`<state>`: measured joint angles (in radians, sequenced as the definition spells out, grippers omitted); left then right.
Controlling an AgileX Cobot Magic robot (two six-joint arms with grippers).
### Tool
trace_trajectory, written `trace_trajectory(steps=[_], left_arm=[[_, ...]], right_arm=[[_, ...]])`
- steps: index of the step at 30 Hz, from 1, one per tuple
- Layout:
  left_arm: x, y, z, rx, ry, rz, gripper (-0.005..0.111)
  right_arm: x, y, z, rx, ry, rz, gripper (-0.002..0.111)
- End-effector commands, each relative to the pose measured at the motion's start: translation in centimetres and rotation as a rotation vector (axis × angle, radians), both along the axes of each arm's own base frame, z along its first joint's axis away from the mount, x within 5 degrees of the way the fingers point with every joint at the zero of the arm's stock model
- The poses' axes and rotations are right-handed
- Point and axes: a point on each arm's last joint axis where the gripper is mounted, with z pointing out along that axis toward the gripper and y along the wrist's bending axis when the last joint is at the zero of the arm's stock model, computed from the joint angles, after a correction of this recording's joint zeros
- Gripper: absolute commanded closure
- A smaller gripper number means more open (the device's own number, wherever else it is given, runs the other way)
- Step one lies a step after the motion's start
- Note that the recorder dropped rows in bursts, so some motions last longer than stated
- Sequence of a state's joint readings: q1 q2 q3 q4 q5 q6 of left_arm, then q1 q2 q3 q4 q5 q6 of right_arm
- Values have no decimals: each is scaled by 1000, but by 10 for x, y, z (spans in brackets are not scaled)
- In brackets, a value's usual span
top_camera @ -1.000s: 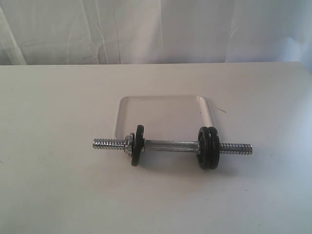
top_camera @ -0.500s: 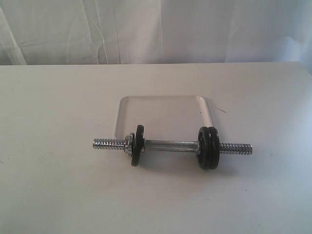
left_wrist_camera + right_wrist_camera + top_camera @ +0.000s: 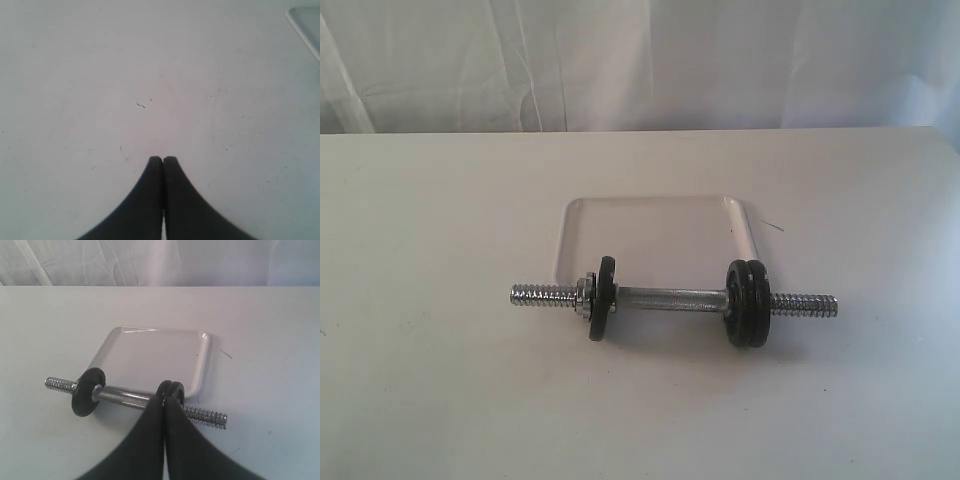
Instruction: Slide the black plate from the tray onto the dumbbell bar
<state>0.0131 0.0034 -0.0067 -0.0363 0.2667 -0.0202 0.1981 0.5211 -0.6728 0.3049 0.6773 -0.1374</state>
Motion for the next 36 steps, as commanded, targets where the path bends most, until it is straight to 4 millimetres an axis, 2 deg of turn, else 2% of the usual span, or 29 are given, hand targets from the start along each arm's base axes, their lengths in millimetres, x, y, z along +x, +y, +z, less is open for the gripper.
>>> trace_trajectory(steps=[1,7,29,33,36], left_arm=[[1,0,0,-7,-25,-2,107],[1,-3,1,-8,-32,-51,107],[1,-3,1,-8,-32,-51,107],[1,-3,1,-8,-32,-51,107],[1,-3,1,-8,-32,-51,107]], right_arm=[[0,-1,-1,-3,-8,-5,108],[0,-1,-1,-3,-8,-5,108],[-1,-1,-1,-1,-15,-6,108],[-11,-3,-8,6,-53,-13,108],[-20,-5,-22,7,-58,-13,108]])
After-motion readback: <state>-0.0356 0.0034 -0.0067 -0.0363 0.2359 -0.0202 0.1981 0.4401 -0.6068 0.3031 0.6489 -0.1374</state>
